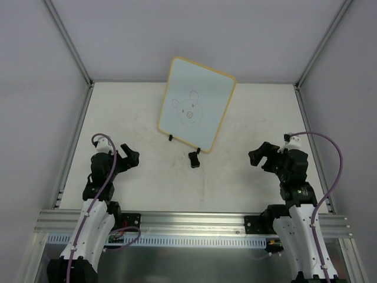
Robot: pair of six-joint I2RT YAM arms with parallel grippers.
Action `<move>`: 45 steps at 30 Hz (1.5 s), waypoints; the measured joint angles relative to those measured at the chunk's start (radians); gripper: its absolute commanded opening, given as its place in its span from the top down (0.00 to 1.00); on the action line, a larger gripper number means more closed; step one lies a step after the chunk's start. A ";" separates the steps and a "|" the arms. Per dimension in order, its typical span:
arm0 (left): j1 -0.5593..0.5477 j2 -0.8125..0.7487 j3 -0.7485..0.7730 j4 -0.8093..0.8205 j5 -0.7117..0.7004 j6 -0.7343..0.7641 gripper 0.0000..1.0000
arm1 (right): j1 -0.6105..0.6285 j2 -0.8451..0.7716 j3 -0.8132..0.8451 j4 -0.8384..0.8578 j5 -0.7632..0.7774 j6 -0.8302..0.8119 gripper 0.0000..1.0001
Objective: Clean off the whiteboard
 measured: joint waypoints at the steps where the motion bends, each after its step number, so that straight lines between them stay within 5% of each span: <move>1: 0.000 0.009 0.000 0.000 0.001 0.000 0.01 | 0.000 0.003 0.000 0.021 -0.005 0.000 0.01; 19: 0.000 0.008 0.006 0.000 0.011 0.000 0.01 | 0.004 0.528 0.096 0.670 -0.325 0.125 0.01; 34: 0.000 0.020 0.010 0.000 0.032 0.001 0.01 | 0.013 0.867 0.394 0.886 -0.527 0.101 0.01; 40: 0.000 0.075 0.032 0.000 0.037 0.002 0.01 | 0.018 0.839 0.313 0.921 -0.528 0.096 0.01; 45: 0.000 0.106 0.047 0.000 0.060 0.002 0.01 | 0.026 0.615 0.132 0.853 -0.482 0.055 0.01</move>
